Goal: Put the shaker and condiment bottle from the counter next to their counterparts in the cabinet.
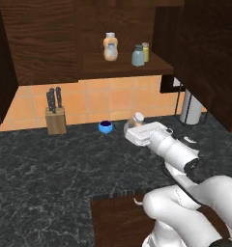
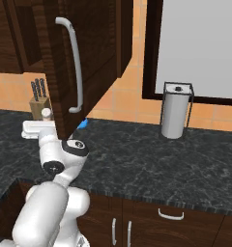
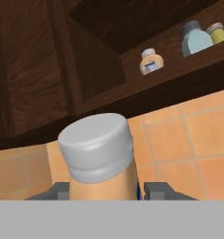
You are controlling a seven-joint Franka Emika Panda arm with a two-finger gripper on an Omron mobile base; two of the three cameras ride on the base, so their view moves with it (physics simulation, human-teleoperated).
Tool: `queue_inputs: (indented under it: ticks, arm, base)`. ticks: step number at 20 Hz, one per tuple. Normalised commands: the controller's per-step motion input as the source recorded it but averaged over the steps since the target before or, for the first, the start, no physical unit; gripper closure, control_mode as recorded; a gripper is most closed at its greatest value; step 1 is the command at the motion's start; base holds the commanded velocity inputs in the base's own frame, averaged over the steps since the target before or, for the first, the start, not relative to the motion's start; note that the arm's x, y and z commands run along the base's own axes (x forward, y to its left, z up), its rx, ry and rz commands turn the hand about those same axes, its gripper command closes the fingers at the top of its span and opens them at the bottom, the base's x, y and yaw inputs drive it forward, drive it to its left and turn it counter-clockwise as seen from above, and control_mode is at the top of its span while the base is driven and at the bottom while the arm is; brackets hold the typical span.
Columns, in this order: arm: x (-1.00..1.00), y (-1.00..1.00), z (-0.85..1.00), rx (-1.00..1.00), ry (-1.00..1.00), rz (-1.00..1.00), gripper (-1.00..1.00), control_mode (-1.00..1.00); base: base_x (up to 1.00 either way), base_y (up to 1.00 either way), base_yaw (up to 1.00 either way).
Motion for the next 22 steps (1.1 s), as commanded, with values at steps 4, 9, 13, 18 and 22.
queue_inputs:
  ticks: [4,9,13,18,22]
  arm:
    - [-0.79,0.35,0.85,-0.01,-0.06,0.0,1.0,-1.0]
    - [-0.73,0.07,0.85,0.0,-0.01,0.0,1.0,-1.0]
    - [-0.57,0.0,0.91,0.0,0.02,0.0,1.0,-1.0]
    - [-0.27,0.0,0.97,0.0,0.1,-0.01,1.0,-1.0]
    - [-0.07,0.0,0.91,0.0,0.14,-0.03,1.0,-1.0]
  base:
    - [0.0,0.0,0.0]
    - [0.0,0.0,0.0]
    - [0.0,0.0,0.0]
    - [0.0,0.0,0.0]
    - [0.0,0.0,0.0]
